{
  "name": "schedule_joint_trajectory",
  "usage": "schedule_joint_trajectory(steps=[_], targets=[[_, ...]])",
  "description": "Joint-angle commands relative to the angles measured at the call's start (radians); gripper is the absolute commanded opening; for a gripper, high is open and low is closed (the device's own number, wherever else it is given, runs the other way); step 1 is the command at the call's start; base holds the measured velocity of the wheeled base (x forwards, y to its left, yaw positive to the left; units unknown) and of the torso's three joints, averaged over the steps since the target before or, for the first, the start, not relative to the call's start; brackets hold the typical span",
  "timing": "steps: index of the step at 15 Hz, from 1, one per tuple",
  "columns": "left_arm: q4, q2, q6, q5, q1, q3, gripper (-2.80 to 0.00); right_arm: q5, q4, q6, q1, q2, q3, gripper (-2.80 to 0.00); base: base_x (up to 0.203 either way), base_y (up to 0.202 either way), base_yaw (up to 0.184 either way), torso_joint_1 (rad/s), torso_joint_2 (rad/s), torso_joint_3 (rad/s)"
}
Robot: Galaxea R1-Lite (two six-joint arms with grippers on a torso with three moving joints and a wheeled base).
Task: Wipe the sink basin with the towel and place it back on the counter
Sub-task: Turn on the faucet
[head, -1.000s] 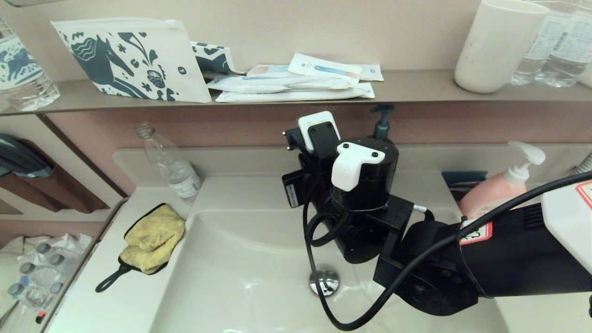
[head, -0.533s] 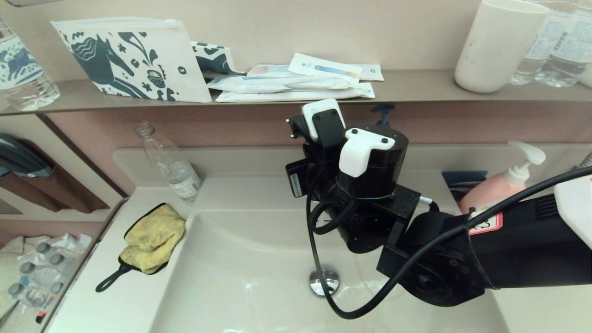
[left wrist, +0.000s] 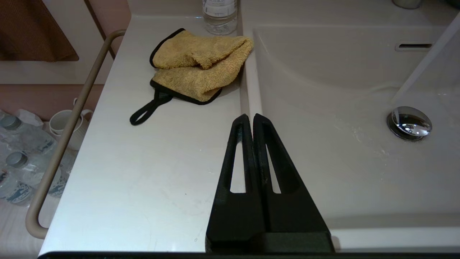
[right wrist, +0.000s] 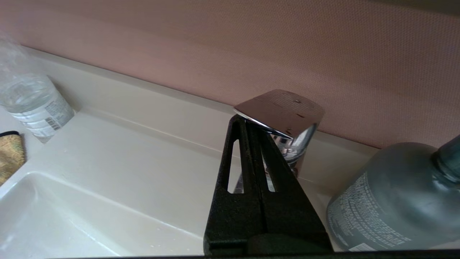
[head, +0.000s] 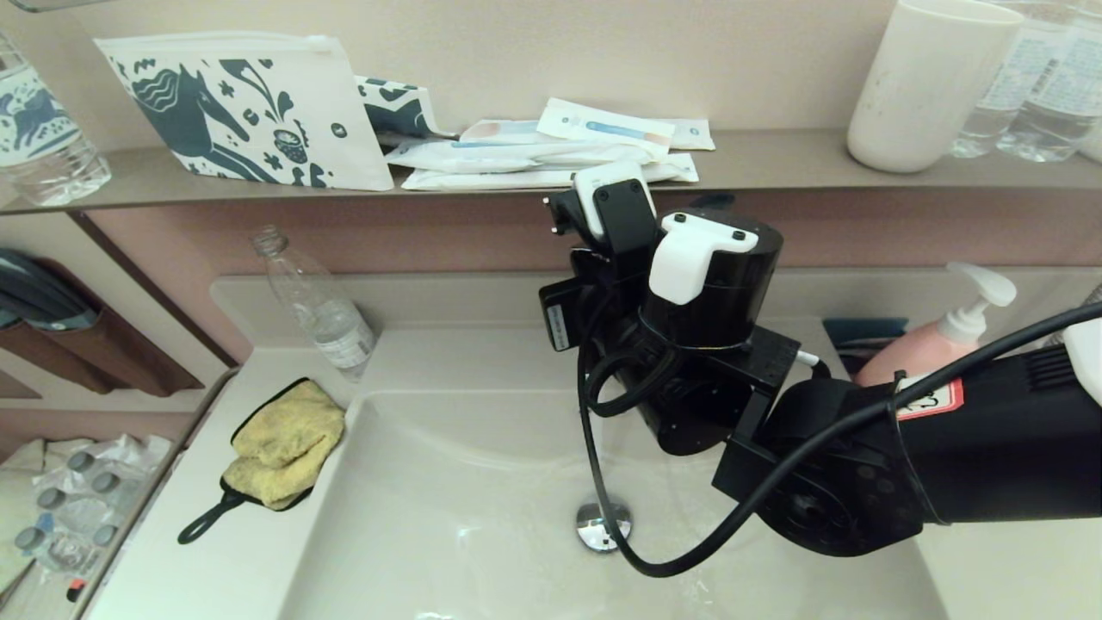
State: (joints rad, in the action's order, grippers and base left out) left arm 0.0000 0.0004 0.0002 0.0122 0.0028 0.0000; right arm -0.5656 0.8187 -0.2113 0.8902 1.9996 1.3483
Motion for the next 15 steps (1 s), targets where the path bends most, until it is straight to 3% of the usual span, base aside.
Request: schedule_joint_trajectory(steps=[1, 8, 15], targets=[[0.0, 0.001, 0.0, 0.0, 0.002, 0.0, -2.8, -0.003, 0.011, -0.003, -0.007, -0.018, 0.002, -2.8, 0.0, 0.0, 0.0, 0.0, 0.0, 0.0], [0.0, 0.001, 0.0, 0.0, 0.0, 0.0, -2.8, -0.005, 0.004, -0.004, -0.006, -0.044, -0.023, -2.8, 0.0, 0.0, 0.0, 0.0, 0.0, 0.0], [0.0, 0.0, 0.0, 0.0, 0.0, 0.0, -2.8, -0.005, 0.005, -0.003, 0.064, -0.079, -0.124, -2.8, 0.0, 0.0, 0.0, 0.0, 0.0, 0.0]])
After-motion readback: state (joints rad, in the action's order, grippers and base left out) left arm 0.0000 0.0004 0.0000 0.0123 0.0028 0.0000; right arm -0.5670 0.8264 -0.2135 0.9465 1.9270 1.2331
